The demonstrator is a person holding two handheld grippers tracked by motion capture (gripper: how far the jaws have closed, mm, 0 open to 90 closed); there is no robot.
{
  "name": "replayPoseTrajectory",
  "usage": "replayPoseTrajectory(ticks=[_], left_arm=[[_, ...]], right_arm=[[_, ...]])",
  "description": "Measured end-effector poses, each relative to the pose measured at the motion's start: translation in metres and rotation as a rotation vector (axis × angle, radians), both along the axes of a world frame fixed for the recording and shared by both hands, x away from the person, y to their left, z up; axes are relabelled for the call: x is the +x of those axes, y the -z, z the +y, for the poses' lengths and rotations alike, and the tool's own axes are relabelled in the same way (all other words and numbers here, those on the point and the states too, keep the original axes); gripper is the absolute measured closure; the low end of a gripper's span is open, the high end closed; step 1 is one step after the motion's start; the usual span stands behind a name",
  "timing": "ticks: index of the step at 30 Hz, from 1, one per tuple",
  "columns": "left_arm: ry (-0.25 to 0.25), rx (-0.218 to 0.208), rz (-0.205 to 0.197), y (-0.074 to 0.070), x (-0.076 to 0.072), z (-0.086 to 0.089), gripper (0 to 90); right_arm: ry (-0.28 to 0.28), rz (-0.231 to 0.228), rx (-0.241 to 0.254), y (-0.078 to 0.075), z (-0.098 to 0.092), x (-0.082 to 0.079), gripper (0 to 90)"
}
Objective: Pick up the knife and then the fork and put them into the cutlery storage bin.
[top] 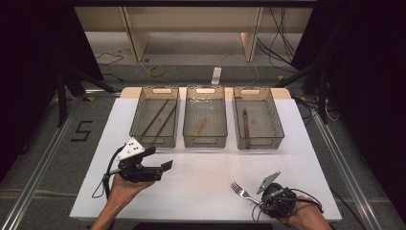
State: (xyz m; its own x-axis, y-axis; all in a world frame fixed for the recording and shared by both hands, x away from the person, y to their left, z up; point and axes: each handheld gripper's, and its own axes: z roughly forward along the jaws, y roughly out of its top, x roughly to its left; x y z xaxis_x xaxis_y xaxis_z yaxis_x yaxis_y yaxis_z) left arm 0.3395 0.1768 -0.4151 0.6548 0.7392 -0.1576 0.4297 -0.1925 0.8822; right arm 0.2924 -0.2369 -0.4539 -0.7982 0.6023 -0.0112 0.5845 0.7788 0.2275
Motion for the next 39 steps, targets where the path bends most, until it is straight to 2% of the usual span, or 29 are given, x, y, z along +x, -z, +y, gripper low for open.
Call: replayPoseTrajectory(ticks=[4, 11, 19, 31, 39], left_arm=[[-0.002, 0.0, 0.001, 0.0, 0.0, 0.0, 16.4], [-0.004, 0.0, -0.001, 0.0, 0.0, 0.001, 16.4], [-0.008, -0.013, -0.003, 0.0, 0.0, 0.002, 16.4], [-0.01, -0.013, -0.006, 0.0, 0.0, 0.002, 16.4], [-0.01, -0.016, -0.009, 0.0, 0.0, 0.002, 16.4]], right_arm=[[0.007, -0.019, 0.003, -0.003, -0.001, 0.002, 77.8], [0.009, -0.068, 0.063, -0.016, -0.003, 0.011, 77.7], [0.021, -0.11, 0.108, -0.025, -0.001, 0.034, 77.7], [0.07, -0.201, 0.192, -0.054, 0.0, 0.075, 77.7], [0.098, -0.241, 0.214, -0.073, 0.001, 0.101, 77.7]])
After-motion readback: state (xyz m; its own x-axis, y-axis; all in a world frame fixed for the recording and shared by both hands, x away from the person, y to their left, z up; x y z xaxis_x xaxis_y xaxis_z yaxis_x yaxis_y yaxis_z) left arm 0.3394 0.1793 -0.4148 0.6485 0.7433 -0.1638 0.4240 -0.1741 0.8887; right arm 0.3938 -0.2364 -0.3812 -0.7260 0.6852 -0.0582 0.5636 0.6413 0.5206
